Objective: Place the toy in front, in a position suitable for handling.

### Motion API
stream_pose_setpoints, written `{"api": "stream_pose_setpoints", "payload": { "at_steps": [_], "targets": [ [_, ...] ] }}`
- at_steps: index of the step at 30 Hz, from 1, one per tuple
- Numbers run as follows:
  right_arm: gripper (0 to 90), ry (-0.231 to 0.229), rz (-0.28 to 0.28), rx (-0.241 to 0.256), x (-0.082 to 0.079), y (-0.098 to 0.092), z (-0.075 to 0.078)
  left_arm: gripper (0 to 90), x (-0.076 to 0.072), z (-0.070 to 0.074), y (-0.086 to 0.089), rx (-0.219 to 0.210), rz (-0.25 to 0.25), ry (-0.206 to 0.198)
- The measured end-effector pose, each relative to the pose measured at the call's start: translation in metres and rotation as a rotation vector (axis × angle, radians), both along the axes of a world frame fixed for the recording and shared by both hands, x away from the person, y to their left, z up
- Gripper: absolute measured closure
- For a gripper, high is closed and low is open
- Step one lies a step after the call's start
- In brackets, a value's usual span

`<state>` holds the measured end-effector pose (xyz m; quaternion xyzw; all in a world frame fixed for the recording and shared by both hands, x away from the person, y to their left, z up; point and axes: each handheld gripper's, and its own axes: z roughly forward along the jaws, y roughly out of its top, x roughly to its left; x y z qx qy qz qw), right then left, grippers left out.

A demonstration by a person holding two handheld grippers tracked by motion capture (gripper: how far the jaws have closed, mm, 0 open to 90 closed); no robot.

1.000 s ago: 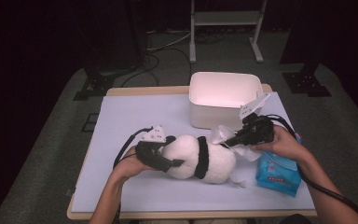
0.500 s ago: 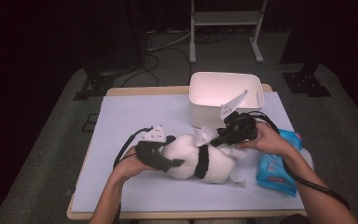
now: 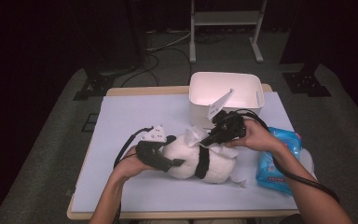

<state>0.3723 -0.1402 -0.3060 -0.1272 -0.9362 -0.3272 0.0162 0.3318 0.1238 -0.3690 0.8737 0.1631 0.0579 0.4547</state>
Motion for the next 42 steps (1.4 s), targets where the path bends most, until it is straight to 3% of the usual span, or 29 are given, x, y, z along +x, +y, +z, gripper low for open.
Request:
{"api": "stream_pose_setpoints", "payload": {
  "at_steps": [17,27,35,42],
  "targets": [
    [83.1,0.022,-0.123,0.053,-0.004,-0.067,-0.012,24.6,0.001,-0.001,0.001,-0.007,0.000,0.010],
    [82.9,0.055,-0.182,0.042,-0.007,-0.093,-0.028,24.6,0.002,-0.001,0.001,-0.007,0.001,0.013],
    [82.9,0.025,-0.153,0.036,-0.006,-0.081,-0.016,24.6,0.002,0.001,0.000,-0.005,0.003,0.011],
    [82.9,-0.009,-0.083,0.017,-0.003,-0.044,-0.001,24.6,0.003,0.009,-0.007,0.007,-0.004,0.001]
  ]
}}
